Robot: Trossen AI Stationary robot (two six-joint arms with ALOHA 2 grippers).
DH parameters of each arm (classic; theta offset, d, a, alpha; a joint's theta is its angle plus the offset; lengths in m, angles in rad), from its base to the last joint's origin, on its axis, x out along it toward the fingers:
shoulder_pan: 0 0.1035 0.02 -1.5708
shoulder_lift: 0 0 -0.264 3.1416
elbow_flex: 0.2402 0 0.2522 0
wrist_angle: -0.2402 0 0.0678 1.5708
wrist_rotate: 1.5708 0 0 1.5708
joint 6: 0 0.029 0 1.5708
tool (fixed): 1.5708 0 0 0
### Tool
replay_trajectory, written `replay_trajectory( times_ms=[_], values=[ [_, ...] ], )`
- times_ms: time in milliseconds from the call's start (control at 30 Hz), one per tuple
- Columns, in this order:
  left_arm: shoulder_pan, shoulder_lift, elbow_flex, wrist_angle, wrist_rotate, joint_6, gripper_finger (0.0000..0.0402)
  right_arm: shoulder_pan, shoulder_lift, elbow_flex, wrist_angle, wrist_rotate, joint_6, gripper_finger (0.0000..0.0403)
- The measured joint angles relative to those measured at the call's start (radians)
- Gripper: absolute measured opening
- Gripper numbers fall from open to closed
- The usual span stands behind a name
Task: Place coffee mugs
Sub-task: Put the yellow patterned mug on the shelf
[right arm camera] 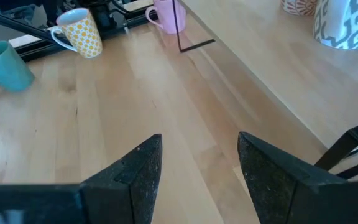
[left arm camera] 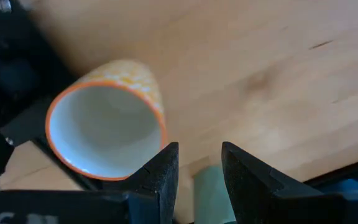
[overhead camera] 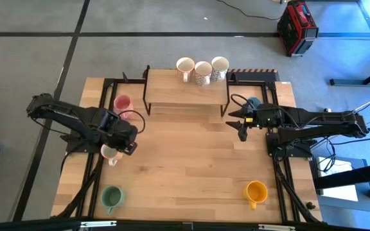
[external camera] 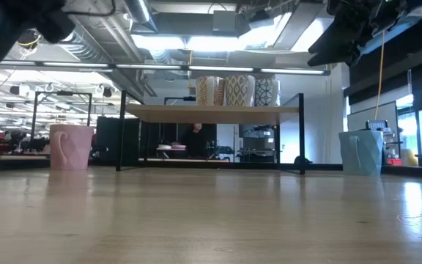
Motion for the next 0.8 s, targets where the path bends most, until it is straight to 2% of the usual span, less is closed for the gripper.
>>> replay_trajectory(
  times_ms=[100, 433, 533, 700, 800],
  values=[
    [-0.009, 0.0, -0.07, 0.016, 0.041, 0.001, 0.0116, 0.0, 0.0, 0.0, -0.021, 0.0, 0.0, 0.0199],
    [-0.007, 0.001, -0.25, 0.185, 0.05, 0.0, 0.0112, 0.0, 0.0, 0.0, -0.078, 0.0, 0.0, 0.0199],
    [-0.003, 0.001, -0.265, 0.192, 0.036, 0.0, 0.0088, 0.0, 0.0, 0.0, -0.078, 0.0, -0.007, 0.0199],
    [0.014, 0.0, -0.263, 0.247, 0.016, 0.014, 0.0021, 0.0, 0.0, 0.0, -0.078, 0.001, -0.049, 0.0199],
    [0.015, -0.001, -0.261, 0.249, -0.001, 0.016, 0.0017, 0.0, 0.0, 0.0, -0.078, 0.002, -0.05, 0.0199]
  ],
)
